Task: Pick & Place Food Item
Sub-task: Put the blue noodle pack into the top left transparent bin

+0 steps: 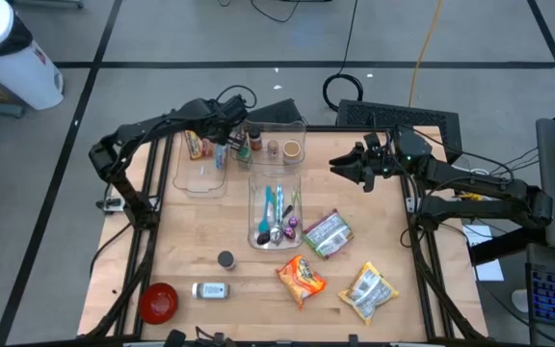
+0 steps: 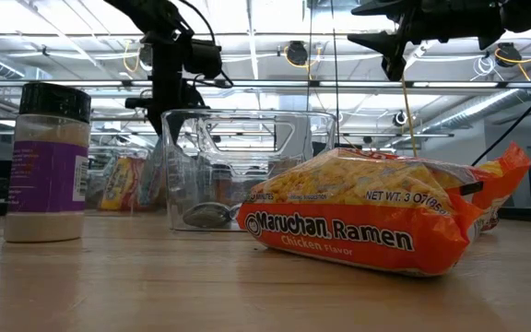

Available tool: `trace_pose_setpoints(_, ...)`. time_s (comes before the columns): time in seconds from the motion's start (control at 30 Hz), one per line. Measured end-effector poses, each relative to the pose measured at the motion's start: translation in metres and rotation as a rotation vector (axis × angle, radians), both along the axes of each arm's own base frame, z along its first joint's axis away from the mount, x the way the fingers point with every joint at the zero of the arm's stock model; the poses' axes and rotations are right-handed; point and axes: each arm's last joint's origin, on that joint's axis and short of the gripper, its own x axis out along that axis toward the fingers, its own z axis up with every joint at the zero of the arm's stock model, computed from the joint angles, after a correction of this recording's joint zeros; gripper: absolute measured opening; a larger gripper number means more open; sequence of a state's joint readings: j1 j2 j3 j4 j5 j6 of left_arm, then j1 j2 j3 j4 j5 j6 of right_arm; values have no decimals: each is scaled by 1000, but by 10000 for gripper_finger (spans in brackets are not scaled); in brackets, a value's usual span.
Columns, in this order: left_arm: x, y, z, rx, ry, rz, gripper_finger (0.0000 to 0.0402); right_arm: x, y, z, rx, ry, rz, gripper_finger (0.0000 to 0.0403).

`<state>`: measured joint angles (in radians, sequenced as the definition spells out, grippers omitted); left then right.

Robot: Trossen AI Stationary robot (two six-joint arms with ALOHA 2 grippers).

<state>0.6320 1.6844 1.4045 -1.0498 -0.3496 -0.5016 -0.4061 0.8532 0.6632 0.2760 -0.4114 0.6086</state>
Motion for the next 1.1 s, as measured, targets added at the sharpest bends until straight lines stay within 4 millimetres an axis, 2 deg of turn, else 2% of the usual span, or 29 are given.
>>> trace_pose_setpoints(0.4,-4,4,2,-18,-35,16,20,0,-1,0,1,1,-19,171)
trace_pose_setpoints(0.73,-1,11,22,-12,-105,-22,22,0,-1,0,6,1,-19,171)
trace_pose_setpoints(1.1,-1,11,22,-13,-101,-32,19,0,0,0,9,1,-15,171)
